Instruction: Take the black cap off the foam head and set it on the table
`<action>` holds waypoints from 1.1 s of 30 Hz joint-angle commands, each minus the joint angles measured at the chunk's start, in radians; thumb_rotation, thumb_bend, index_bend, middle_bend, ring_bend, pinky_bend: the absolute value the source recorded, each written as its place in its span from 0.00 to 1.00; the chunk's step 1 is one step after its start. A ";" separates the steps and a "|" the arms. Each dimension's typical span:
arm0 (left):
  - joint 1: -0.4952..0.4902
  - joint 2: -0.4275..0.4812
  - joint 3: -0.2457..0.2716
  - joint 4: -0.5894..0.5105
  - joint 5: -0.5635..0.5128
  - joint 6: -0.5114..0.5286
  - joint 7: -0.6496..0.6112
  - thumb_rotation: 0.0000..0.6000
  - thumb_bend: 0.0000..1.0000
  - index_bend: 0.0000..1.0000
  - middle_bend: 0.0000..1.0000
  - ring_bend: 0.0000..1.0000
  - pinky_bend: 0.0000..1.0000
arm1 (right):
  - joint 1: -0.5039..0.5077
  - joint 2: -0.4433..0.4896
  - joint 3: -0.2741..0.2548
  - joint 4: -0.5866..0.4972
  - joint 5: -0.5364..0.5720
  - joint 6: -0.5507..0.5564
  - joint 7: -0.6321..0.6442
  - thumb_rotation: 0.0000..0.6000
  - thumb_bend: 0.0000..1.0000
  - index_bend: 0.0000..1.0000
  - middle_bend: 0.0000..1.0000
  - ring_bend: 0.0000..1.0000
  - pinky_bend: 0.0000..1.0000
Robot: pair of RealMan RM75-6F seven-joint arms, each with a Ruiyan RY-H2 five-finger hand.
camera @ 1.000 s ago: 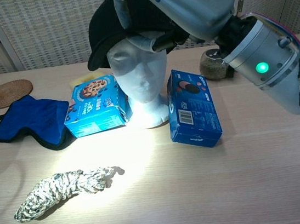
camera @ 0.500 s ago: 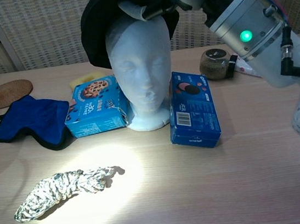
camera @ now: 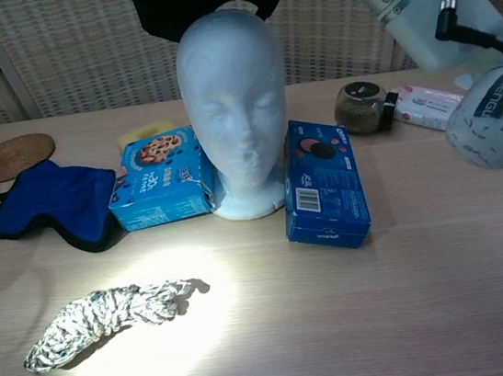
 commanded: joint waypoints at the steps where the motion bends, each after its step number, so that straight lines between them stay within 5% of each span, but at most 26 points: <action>1: 0.000 0.001 -0.001 0.001 -0.001 -0.001 -0.001 1.00 0.20 0.12 0.05 0.07 0.01 | 0.000 0.040 0.013 -0.042 0.002 0.034 -0.008 1.00 0.43 0.87 0.47 0.30 0.00; 8: -0.005 0.000 -0.002 0.002 0.000 -0.008 -0.001 1.00 0.20 0.12 0.05 0.07 0.02 | -0.074 0.171 0.010 -0.223 0.008 0.096 -0.046 1.00 0.43 0.87 0.47 0.30 0.00; 17: -0.012 -0.006 0.000 -0.002 0.001 -0.018 0.009 1.00 0.20 0.12 0.05 0.07 0.01 | -0.239 0.318 -0.075 -0.394 0.020 0.126 -0.019 1.00 0.43 0.87 0.47 0.30 0.00; 21: -0.012 -0.006 0.001 -0.009 0.004 -0.016 0.017 1.00 0.20 0.12 0.05 0.07 0.02 | -0.284 0.334 -0.112 -0.363 0.015 0.129 0.036 1.00 0.43 0.87 0.47 0.30 0.00; 33: -0.007 -0.008 0.006 -0.027 0.007 -0.008 0.040 1.00 0.20 0.12 0.05 0.07 0.01 | -0.331 0.237 -0.173 -0.048 0.017 0.109 0.258 1.00 0.43 0.87 0.48 0.30 0.00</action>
